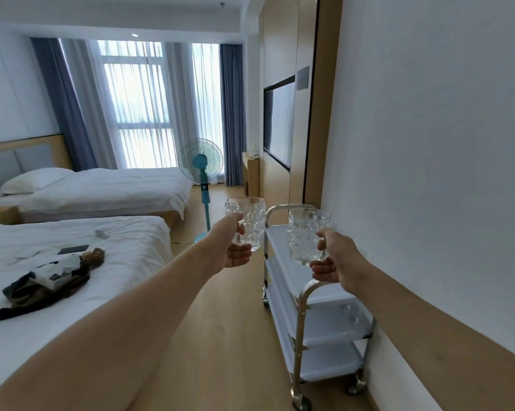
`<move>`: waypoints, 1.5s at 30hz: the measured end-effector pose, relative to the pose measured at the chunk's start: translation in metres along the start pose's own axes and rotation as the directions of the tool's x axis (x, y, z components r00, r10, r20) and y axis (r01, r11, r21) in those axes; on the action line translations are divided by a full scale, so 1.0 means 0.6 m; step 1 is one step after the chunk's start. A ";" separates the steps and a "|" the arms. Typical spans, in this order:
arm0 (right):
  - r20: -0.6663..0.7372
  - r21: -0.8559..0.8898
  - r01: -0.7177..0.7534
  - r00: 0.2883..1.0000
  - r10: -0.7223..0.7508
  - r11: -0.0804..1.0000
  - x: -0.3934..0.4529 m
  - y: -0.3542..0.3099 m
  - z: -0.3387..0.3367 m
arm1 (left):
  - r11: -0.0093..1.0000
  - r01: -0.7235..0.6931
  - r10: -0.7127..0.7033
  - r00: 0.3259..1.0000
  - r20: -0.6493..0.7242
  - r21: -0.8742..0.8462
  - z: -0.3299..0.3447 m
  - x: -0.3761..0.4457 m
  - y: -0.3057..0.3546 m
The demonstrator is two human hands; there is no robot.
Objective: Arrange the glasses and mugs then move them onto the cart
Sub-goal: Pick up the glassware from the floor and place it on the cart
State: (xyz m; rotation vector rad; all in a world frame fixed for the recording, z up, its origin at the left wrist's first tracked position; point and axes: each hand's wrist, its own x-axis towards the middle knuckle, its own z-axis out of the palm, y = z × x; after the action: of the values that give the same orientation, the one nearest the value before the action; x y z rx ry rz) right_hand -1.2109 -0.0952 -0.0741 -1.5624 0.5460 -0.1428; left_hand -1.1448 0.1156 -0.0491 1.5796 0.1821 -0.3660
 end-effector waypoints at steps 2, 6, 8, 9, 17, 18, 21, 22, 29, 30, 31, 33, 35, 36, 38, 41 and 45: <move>-0.013 0.010 -0.020 1.000 0.020 1.000 0.034 0.004 0.049 | 0.999 -0.003 0.003 1.000 0.014 0.035 -0.034 0.051 0.012; -0.041 0.045 -0.077 0.996 0.079 0.996 0.097 0.010 0.131 | 0.995 0.027 -0.031 0.998 0.048 0.092 -0.089 0.144 0.034; -0.053 0.067 -0.105 0.993 0.109 0.992 0.126 0.009 0.160 | 0.993 0.050 -0.058 0.996 0.067 0.110 -0.105 0.189 0.044; -0.062 0.070 -0.116 0.991 0.120 0.991 0.140 0.008 0.171 | 0.992 0.058 -0.067 0.995 0.076 0.113 -0.111 0.210 0.049; -0.118 0.048 -0.138 0.983 0.143 0.989 0.274 -0.020 0.210 | 0.991 0.087 -0.099 0.988 0.116 0.106 -0.109 0.367 0.085; -0.123 0.048 -0.136 0.982 0.141 0.990 0.295 -0.023 0.211 | 0.991 0.087 -0.099 0.988 0.116 0.106 -0.103 0.388 0.088; -0.126 0.055 -0.127 0.983 0.133 0.990 0.356 -0.026 0.208 | 0.992 0.071 -0.083 0.989 0.119 0.103 -0.079 0.446 0.095; -0.125 0.064 -0.126 0.983 0.133 0.990 0.377 -0.027 0.204 | 0.993 0.067 -0.079 0.989 0.124 0.099 -0.069 0.464 0.099; -0.140 0.101 -0.156 0.976 0.169 0.983 0.523 -0.021 0.182 | 0.987 0.085 -0.104 0.985 0.140 0.137 -0.003 0.586 0.129; -0.140 0.106 -0.163 0.974 0.177 0.981 0.542 -0.016 0.180 | 0.985 0.086 -0.107 0.984 0.141 0.148 0.006 0.603 0.130; -0.140 0.110 -0.171 0.973 0.186 0.979 0.560 -0.010 0.178 | 0.984 0.087 -0.110 0.983 0.144 0.159 0.016 0.620 0.129; -0.150 0.122 -0.187 0.967 0.205 0.975 0.594 0.006 0.173 | 0.980 0.090 -0.117 0.981 0.152 0.177 0.034 0.654 0.124; -0.163 0.137 -0.210 0.959 0.231 0.968 0.619 0.024 0.171 | 0.976 0.114 -0.145 0.976 0.163 0.186 0.046 0.686 0.114; -0.167 0.144 -0.225 0.954 0.248 0.964 0.631 0.032 0.171 | 0.974 0.127 -0.160 0.972 0.171 0.190 0.050 0.703 0.108; -0.183 0.155 -0.259 0.941 0.285 0.953 0.652 0.051 0.173 | 0.967 0.152 -0.191 0.964 0.187 0.205 0.054 0.740 0.095; -0.227 0.175 -0.297 0.916 0.332 0.939 0.683 0.077 0.184 | 0.953 0.186 -0.240 0.946 0.219 0.241 0.061 0.805 0.074; -0.299 0.210 -0.340 0.870 0.391 0.917 0.720 0.108 0.210 | 0.934 0.197 -0.286 0.912 0.293 0.299 0.068 0.894 0.052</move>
State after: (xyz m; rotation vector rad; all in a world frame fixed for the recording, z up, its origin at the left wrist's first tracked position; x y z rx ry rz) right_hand -0.7972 -0.1616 -0.2505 -1.2643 1.0703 -0.1570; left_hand -0.6387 0.0153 -0.2036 1.7331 0.0692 -0.8786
